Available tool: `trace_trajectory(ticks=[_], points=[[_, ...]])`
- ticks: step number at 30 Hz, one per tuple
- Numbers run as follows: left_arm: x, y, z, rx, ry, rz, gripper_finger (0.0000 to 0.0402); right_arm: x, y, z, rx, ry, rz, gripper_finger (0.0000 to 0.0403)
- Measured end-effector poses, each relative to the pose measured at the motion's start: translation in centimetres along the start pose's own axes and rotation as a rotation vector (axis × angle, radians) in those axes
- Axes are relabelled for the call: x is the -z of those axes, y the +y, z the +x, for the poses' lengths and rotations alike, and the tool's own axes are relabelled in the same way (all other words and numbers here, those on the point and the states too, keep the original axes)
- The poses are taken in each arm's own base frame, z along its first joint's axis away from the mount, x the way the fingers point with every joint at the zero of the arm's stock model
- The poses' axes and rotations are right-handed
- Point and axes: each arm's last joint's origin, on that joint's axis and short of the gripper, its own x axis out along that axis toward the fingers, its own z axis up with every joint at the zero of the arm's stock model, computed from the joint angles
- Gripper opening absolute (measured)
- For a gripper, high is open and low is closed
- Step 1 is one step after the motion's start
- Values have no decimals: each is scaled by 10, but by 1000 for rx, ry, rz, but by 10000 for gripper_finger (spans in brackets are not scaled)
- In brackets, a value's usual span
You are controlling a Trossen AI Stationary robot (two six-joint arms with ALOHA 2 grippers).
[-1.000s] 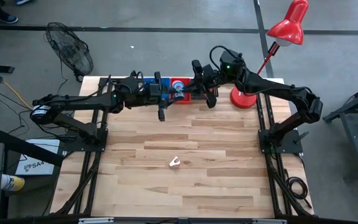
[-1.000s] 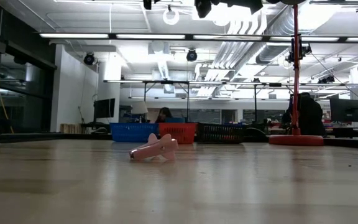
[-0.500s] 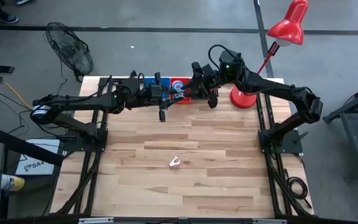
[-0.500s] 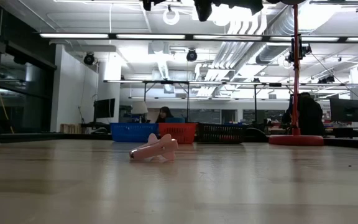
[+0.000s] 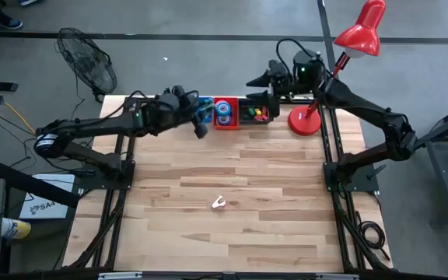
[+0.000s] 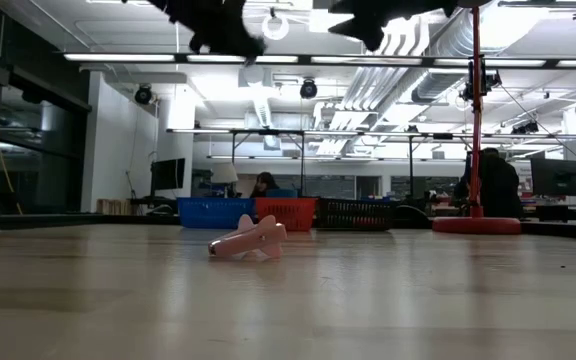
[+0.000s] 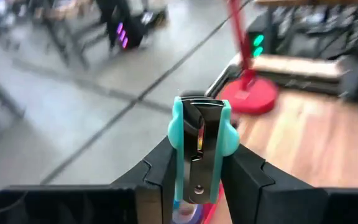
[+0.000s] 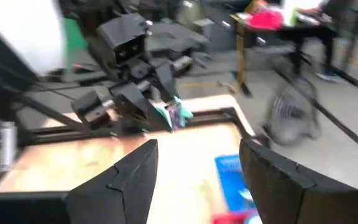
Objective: Pick and place Stapler, Stapler remover, tape
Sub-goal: Put the blue staple remover into the blue basket
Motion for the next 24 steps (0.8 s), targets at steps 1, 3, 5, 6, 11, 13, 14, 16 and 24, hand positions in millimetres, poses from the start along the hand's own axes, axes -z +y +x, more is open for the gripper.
trace_trajectory(ticks=[1,3,5,6,11,13,14,16,24], points=[[3,5,2,-19,30,-16,94,1,-2,-2,25,15,11,216],[9,15,6,-59,81,-49,94,5,-7,-5,73,45,32,216],[17,24,12,-100,141,-77,94,8,-11,-7,101,74,51,218],[23,29,15,-118,186,-89,94,10,-13,-8,114,86,55,218],[44,52,26,-190,337,-139,93,15,-16,-10,187,143,51,216],[53,60,31,-200,402,-143,93,16,-17,-11,214,155,45,216],[58,63,34,-203,426,-147,93,17,-17,-11,220,164,40,217],[66,70,40,-210,473,-156,93,18,-18,-11,240,173,33,218],[103,96,69,-142,622,-182,93,18,-21,-12,322,187,20,213]])
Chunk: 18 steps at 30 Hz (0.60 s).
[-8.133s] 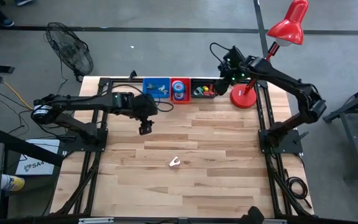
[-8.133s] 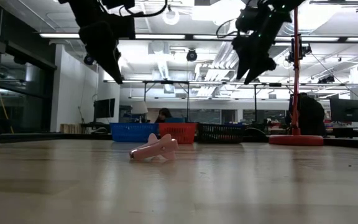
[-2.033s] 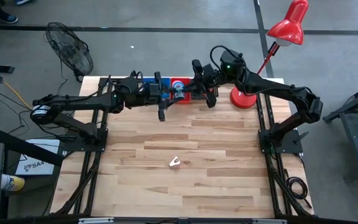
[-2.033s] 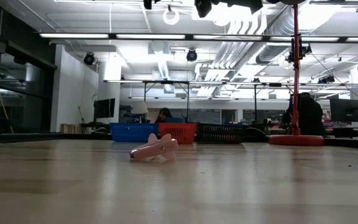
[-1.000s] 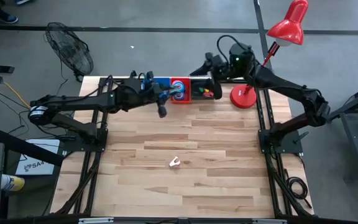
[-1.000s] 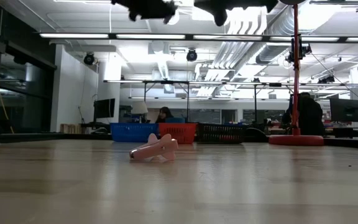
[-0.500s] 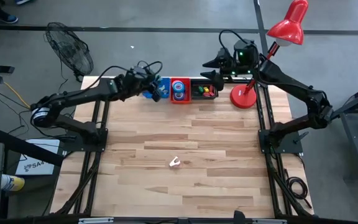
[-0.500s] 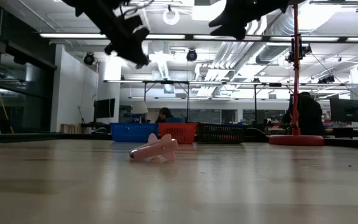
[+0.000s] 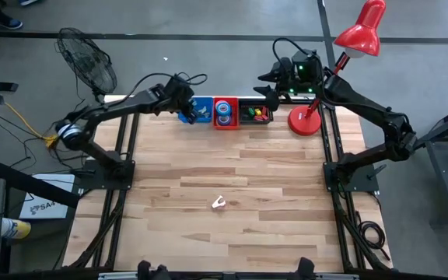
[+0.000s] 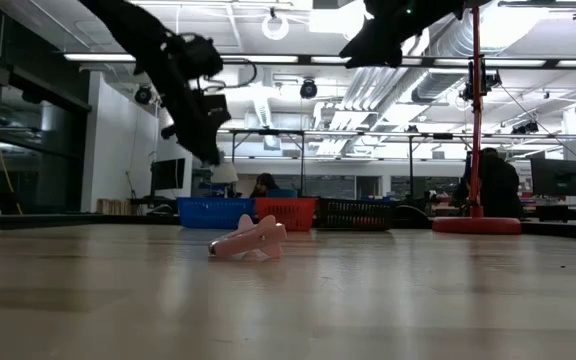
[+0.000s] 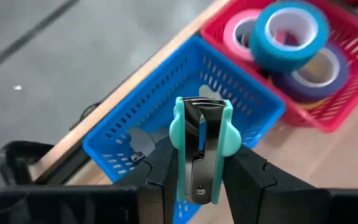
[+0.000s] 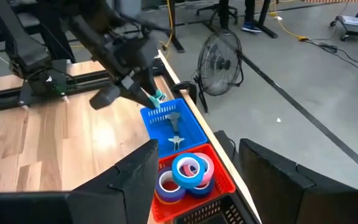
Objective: Pick and place Stapler, Stapler remover, tape
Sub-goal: Put the blue staple remover into the blue basket
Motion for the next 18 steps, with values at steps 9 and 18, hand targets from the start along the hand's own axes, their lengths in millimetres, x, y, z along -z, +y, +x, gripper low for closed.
trace_trajectory(ticks=[9,18], points=[[10,24,37,79,84,120,93,2,-5,-1,14,14,20,216],[16,46,58,204,69,294,93,4,-5,-1,9,34,29,216]])
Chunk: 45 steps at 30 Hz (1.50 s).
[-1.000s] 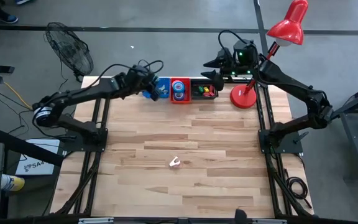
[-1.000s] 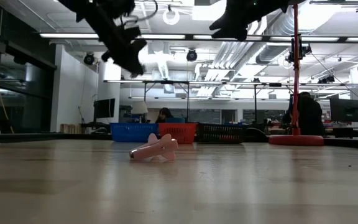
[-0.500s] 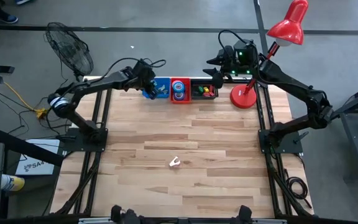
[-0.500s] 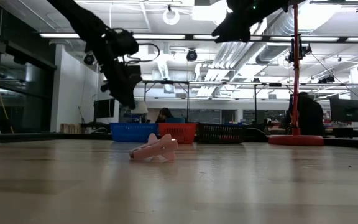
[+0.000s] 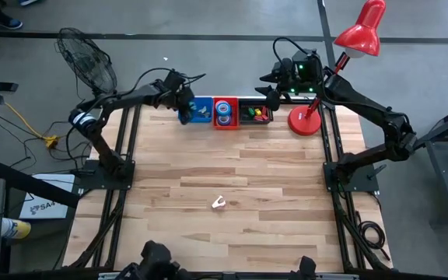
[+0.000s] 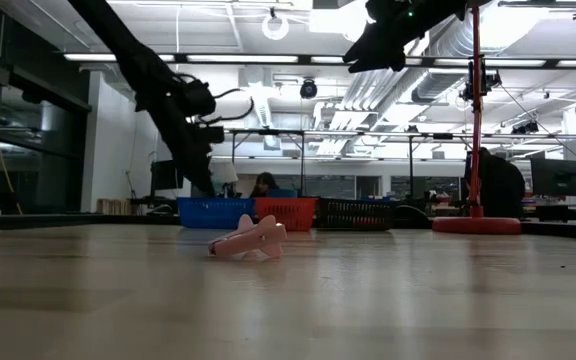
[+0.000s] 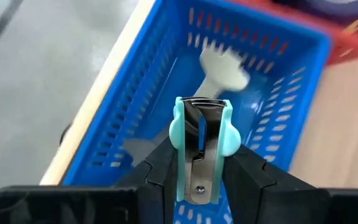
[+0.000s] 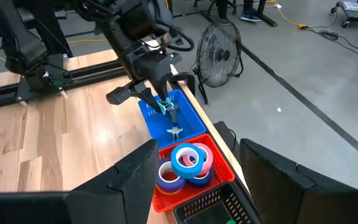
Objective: Pick and place Stapler, Stapler remover, tape
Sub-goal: Put the blue staple remover into the blue basket, then put the pink staple remover into the blue basket
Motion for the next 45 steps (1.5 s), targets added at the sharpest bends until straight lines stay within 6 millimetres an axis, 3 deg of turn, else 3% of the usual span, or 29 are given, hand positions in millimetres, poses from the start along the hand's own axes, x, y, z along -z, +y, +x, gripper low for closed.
trace_trajectory(ticks=[8,21,26,31,39,45], points=[[10,4,15,26,54,10,100,0,0,0,-1,1,5,216],[7,-2,15,33,50,46,213,6,1,0,-15,62,27,216],[3,-2,3,35,28,49,254,9,1,-1,-18,86,34,216],[-3,-7,-23,79,-28,56,263,8,5,-11,-19,94,37,216],[-16,-46,-56,124,-62,130,263,1,12,-40,-13,49,75,216],[-28,-85,-64,174,-91,171,263,16,20,-55,-41,198,109,216]])
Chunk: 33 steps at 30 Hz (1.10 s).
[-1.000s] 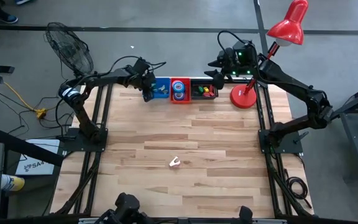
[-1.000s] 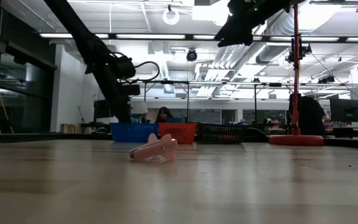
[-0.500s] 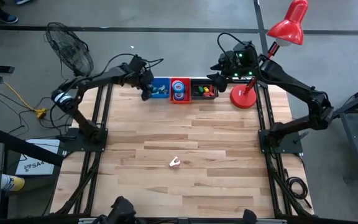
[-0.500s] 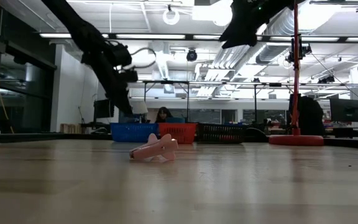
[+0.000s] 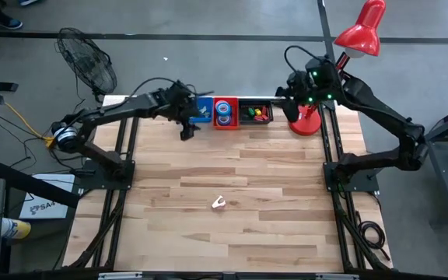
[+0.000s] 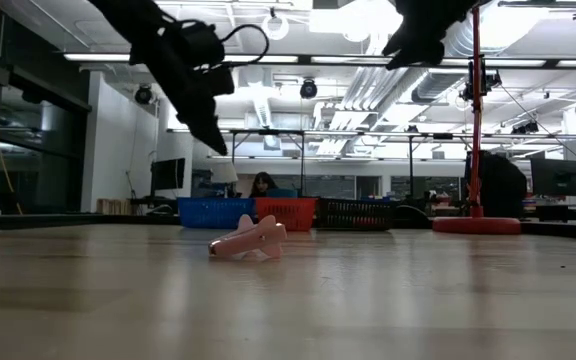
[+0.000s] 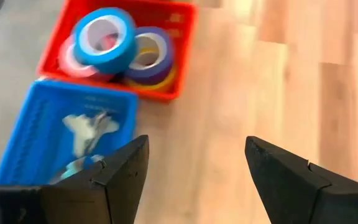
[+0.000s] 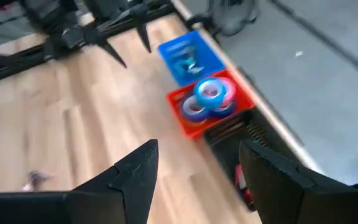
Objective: Pick and place Stapler, Stapler remover, tape
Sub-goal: Put the pink staple remover into the blue basket
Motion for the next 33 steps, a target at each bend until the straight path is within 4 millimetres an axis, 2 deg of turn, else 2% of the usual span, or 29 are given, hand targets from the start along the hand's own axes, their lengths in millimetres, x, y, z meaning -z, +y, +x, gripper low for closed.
trace_trajectory(ticks=[2,6,10,17,25,33], points=[[-5,-13,2,20,-2,26,263,9,4,3,-71,8,10,216],[-11,-35,5,30,7,59,263,39,17,18,-245,-69,72,216],[-16,-55,7,48,9,51,263,75,34,28,-288,-178,143,216],[-22,-91,11,54,8,21,263,128,53,28,-342,-339,170,216],[-27,-127,9,15,-20,-64,263,176,56,28,-288,-465,173,216],[-27,-156,5,23,-34,-146,263,217,55,30,-384,-547,216,216]])
